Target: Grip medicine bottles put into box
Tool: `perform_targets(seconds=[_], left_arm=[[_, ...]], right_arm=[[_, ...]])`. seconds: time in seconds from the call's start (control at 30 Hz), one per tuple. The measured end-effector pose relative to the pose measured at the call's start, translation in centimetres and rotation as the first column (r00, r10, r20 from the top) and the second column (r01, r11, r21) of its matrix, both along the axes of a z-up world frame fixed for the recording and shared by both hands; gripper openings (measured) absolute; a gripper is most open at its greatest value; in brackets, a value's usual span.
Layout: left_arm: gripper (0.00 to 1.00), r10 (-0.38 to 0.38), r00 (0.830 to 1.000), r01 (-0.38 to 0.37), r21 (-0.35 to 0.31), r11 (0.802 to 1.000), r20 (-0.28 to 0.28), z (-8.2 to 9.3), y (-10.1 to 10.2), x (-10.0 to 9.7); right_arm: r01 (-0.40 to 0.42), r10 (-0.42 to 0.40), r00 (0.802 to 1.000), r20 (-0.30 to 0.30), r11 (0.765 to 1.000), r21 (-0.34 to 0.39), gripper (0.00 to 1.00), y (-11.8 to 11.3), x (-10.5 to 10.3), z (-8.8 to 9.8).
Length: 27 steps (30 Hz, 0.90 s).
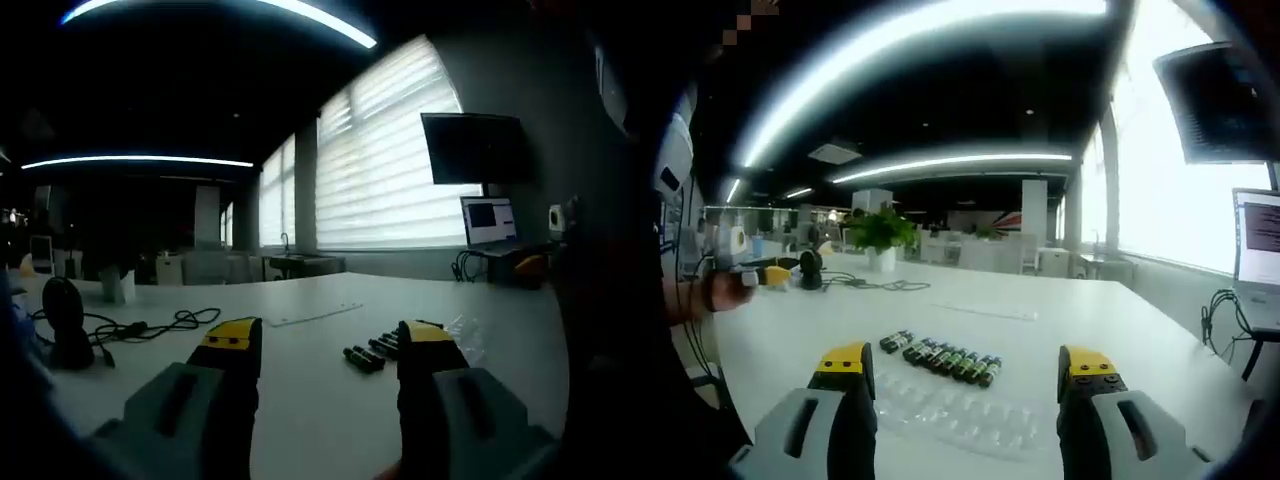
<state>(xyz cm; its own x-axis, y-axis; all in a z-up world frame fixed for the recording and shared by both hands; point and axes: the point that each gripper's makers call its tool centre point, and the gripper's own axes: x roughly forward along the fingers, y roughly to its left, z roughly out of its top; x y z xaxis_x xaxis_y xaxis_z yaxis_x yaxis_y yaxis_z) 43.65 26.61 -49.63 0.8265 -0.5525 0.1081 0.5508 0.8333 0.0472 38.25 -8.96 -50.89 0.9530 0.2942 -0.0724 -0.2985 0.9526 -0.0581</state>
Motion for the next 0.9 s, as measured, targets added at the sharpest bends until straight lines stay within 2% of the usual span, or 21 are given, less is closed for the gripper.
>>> perform_targets(seconds=[0.9], left_arm=[[0.47, 0.000, 1.000, 0.000, -0.006, 1.000, 0.004, -0.21, -0.09, 0.21]], right_arm=[[-0.002, 0.002, 1.000, -0.011, 1.000, -0.010, 0.68, 0.14, 0.11, -0.17]])
